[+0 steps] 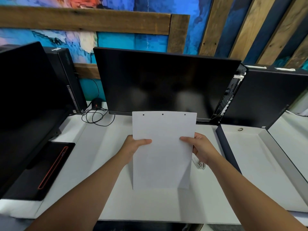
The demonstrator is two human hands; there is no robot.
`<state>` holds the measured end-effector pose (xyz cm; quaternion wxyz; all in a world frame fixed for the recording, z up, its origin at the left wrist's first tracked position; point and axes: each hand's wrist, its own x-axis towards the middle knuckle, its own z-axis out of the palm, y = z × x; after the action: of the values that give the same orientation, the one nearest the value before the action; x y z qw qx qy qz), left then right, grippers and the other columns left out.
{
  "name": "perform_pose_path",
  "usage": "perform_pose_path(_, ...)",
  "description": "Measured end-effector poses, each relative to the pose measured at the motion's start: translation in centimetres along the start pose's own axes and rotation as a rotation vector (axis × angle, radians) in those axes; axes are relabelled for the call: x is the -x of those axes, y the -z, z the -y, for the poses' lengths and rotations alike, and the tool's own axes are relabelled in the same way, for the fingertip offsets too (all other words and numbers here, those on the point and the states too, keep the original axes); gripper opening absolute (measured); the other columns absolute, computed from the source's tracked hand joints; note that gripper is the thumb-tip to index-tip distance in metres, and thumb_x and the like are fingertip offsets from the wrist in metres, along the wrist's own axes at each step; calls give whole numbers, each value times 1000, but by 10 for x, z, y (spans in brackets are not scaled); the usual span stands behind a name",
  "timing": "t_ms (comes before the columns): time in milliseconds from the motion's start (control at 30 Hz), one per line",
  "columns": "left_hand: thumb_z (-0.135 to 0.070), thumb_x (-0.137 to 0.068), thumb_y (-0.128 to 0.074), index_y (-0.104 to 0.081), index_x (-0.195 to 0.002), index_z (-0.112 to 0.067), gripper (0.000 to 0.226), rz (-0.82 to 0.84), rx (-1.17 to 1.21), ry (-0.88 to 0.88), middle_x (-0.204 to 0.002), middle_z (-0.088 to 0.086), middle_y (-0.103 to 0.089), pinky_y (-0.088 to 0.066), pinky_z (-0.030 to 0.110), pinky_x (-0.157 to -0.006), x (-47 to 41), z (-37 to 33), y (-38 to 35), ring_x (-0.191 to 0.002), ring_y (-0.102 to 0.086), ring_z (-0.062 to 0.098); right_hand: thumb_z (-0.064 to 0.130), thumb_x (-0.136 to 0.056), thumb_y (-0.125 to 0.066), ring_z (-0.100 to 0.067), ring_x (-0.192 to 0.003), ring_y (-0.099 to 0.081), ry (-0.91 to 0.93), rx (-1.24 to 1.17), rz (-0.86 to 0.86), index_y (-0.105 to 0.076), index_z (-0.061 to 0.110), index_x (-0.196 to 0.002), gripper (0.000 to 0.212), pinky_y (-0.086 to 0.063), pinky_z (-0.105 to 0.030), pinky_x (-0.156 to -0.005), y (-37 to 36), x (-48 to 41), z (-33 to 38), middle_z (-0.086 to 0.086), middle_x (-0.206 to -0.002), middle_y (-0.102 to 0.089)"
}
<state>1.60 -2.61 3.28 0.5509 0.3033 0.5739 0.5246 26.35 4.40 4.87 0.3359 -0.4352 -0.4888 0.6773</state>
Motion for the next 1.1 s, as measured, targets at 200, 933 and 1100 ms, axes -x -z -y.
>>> perform_pose_path(200, -7, -61, -82, -72, -98, -6, 38, 14, 3, -69, -102, 14, -74, -55, 37, -87, 12, -9, -5, -94, -71, 29, 2, -79, -68, -24, -91, -71, 100, 1, -15, -75, 9, -90, 15, -54, -36, -86, -4, 15, 12, -9, -98, -75)
perform_pose_path(933, -15, -49, -83, -72, -90, -11, 42, -54, -33, -54, -95, 9, -75, -55, 34, -82, 28, 8, -3, -87, -71, 25, 8, -70, -78, -33, -98, -68, 100, 40, -32, -74, 6, -95, 25, -50, -49, -95, -14, 31, -8, -12, -102, -74)
perform_pose_path(1100, -4, -60, -85, -71, -88, -13, 33, -51, -55, -53, -86, 2, -75, -54, 28, -73, 27, 9, -2, -83, -71, 20, 5, -75, -74, -32, -97, -69, 91, 36, -51, -75, 7, -91, 16, -50, -49, -96, -16, 30, -10, -11, -101, -74)
